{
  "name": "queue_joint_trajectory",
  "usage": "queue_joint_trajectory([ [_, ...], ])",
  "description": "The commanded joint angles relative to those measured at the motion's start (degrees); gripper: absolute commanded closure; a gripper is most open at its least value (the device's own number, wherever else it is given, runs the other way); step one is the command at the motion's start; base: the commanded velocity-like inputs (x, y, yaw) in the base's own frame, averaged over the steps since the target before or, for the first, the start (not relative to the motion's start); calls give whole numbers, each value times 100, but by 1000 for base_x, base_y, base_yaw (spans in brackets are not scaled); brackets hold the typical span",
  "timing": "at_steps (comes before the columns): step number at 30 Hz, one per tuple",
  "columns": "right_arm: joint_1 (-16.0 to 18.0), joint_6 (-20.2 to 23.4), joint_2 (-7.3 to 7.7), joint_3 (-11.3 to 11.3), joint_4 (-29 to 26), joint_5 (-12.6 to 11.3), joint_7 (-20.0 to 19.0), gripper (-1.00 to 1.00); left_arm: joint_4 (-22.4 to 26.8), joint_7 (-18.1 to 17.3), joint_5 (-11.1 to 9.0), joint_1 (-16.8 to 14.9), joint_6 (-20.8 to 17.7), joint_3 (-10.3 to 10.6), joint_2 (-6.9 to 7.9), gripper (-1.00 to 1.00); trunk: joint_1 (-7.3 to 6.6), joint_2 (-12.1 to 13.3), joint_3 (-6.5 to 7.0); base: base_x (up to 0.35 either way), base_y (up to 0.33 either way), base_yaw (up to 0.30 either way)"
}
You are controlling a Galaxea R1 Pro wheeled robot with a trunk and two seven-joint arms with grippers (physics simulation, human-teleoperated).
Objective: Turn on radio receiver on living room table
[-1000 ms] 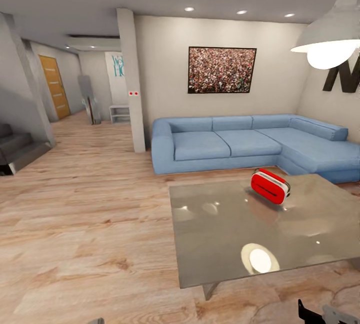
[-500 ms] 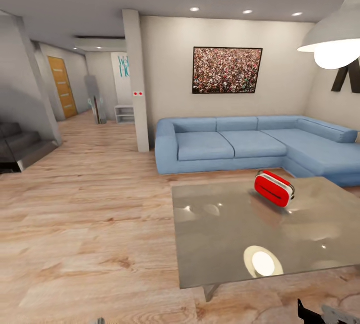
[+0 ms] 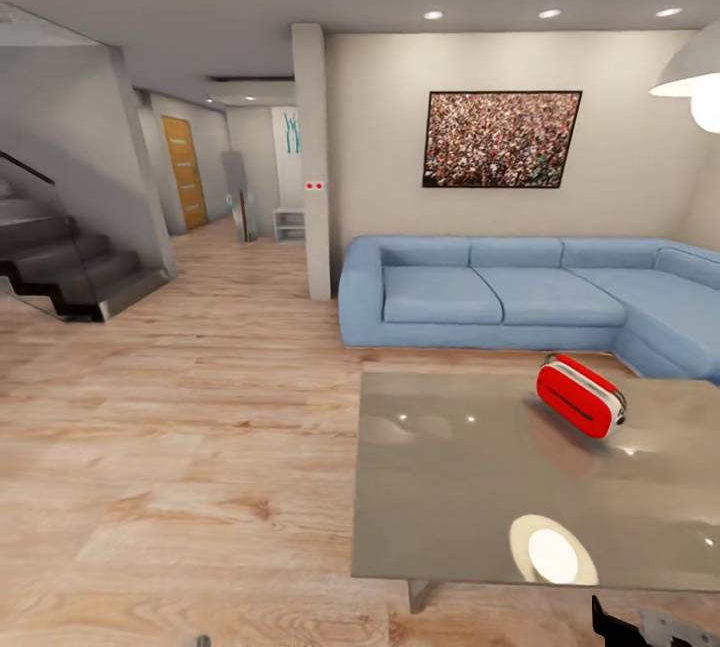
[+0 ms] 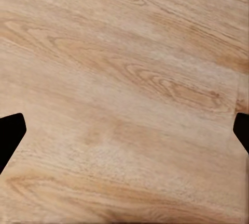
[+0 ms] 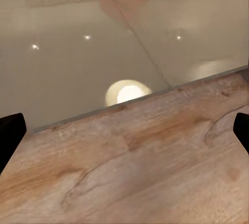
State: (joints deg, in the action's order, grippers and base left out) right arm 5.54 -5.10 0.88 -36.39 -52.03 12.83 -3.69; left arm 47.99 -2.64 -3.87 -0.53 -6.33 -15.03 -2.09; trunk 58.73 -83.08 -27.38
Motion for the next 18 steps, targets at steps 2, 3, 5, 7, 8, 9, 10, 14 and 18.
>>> queue_joint_trajectory([
  [2,0,0,0,0,0,0,0,-100,0,0,0,0,0,0,-1,-100,0,0,4,0,-341,277],
  [3,0,0,0,0,0,0,0,-100,0,3,0,0,0,0,-4,-100,0,0,7,0,-342,268],
  [5,0,0,0,0,0,0,0,-100,0,7,0,1,0,0,-6,-100,0,0,16,0,-342,229],
  [7,0,0,0,0,0,0,0,-100,0,8,0,1,0,0,-9,-100,0,0,21,0,-342,116],
  [8,0,0,0,0,0,0,0,-100,0,8,0,1,0,0,-9,-100,0,0,22,0,-342,58],
  [9,0,0,0,0,0,0,0,-100,0,9,0,1,0,0,-10,-100,0,0,23,0,-342,37],
  [10,0,0,0,0,0,0,0,-100,0,9,0,0,0,0,-10,-100,0,0,23,0,-342,24],
  [14,0,0,0,0,0,0,0,-100,0,4,0,0,0,0,-8,-100,0,0,24,0,-334,9],
  [18,0,0,0,0,0,0,0,-100,0,-4,0,0,7,-6,-3,-100,0,0,24,0,-136,1],
])
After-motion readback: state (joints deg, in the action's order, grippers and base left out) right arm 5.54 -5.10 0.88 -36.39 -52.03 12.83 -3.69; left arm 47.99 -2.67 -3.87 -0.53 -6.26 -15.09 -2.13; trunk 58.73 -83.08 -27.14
